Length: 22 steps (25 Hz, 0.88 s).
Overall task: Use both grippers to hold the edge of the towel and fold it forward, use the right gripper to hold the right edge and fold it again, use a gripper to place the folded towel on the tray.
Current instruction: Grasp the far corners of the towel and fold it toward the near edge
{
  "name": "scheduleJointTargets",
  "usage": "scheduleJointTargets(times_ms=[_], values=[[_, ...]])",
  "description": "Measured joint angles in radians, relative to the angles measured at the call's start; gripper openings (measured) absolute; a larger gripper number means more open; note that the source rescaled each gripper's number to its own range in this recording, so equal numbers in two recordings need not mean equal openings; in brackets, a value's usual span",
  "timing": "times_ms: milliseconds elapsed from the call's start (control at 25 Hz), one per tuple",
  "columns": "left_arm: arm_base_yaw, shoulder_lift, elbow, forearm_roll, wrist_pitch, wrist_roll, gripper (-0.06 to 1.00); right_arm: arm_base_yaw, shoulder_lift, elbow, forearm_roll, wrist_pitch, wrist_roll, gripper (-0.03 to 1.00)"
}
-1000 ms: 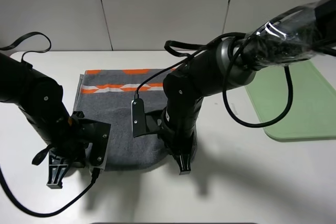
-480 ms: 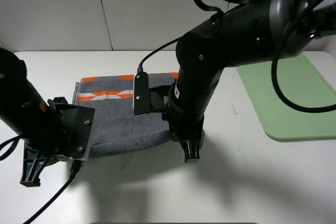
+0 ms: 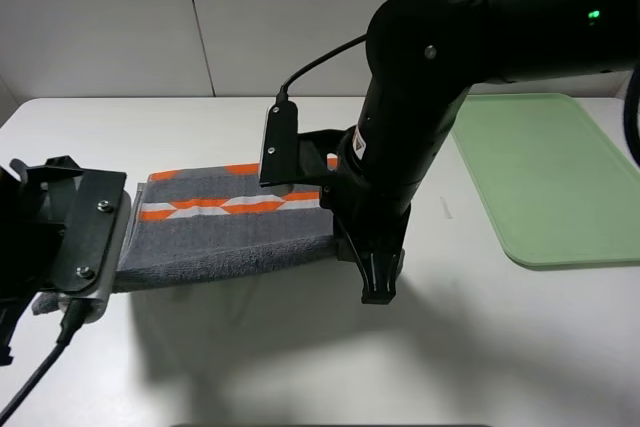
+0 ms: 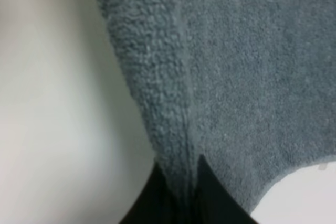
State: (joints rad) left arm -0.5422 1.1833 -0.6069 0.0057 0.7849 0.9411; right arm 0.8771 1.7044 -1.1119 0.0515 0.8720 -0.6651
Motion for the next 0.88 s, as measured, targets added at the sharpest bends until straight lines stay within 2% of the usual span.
scheduleJointTargets(times_ms=[600,880], values=[[-0.004,-0.182,-0.007,-0.071,0.140,-0.050,0.00,0.008,-0.148,-0.004,0.079,0.170,0.095,0.00],[-0.005,-0.200,-0.007,-0.084,0.156,-0.052,0.00,0.008,-0.166,-0.004,0.099,0.196,0.106,0.00]])
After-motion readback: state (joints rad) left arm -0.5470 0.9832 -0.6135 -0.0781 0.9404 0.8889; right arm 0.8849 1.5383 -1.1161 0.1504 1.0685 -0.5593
